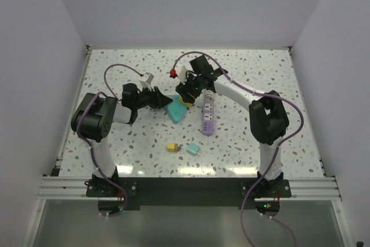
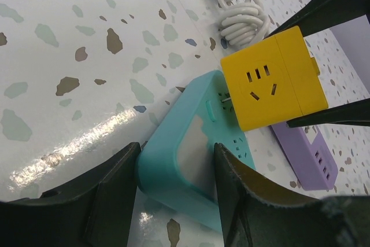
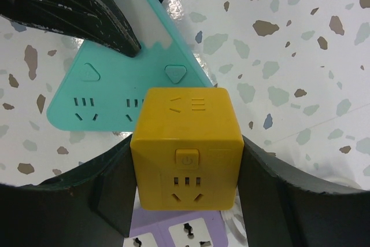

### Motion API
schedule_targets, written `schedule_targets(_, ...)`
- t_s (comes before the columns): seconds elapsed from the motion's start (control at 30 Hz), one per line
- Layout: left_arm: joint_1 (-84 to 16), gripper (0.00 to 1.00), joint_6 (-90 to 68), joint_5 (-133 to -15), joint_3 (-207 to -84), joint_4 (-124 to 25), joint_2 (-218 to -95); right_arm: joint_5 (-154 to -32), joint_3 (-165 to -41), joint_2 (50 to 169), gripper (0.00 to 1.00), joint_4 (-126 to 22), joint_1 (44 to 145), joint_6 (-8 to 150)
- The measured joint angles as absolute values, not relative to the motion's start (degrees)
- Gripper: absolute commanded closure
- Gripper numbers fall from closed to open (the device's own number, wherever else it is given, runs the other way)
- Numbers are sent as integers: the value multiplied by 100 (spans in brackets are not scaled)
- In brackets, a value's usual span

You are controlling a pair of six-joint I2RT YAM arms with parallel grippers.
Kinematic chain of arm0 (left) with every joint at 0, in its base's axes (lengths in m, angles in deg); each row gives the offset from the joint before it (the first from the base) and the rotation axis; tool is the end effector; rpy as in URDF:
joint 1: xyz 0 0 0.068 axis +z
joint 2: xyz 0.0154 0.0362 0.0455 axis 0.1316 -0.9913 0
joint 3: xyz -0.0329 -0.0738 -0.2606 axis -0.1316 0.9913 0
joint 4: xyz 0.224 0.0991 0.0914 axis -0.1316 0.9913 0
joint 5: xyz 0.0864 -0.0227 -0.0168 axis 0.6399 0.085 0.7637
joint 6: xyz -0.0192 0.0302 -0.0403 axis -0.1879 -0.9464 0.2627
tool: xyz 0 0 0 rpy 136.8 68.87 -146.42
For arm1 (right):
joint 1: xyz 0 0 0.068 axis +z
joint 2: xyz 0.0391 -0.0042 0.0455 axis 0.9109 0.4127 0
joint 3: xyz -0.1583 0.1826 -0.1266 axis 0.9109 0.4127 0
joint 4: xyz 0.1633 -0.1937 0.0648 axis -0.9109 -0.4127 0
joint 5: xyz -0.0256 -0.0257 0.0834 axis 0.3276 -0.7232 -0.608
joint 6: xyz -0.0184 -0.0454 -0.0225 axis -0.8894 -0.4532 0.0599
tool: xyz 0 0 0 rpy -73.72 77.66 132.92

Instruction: Insert the plug

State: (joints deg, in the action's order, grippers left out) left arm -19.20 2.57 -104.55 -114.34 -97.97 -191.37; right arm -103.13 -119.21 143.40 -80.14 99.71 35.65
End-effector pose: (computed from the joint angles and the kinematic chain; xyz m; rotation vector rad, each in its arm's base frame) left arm 0.3391 -0.0926 0.1185 0.2427 1.9617 -1.0691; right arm 0.3637 0.2589 0.2276 -1.3922 2.0310 0.4170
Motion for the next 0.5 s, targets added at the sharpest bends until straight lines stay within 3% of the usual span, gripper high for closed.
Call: schedule_targets(0.5, -1920, 100, 251, -10442, -11469, -9714, -19137, -10287, -11044, 14097, 100, -6562, 10039, 4131)
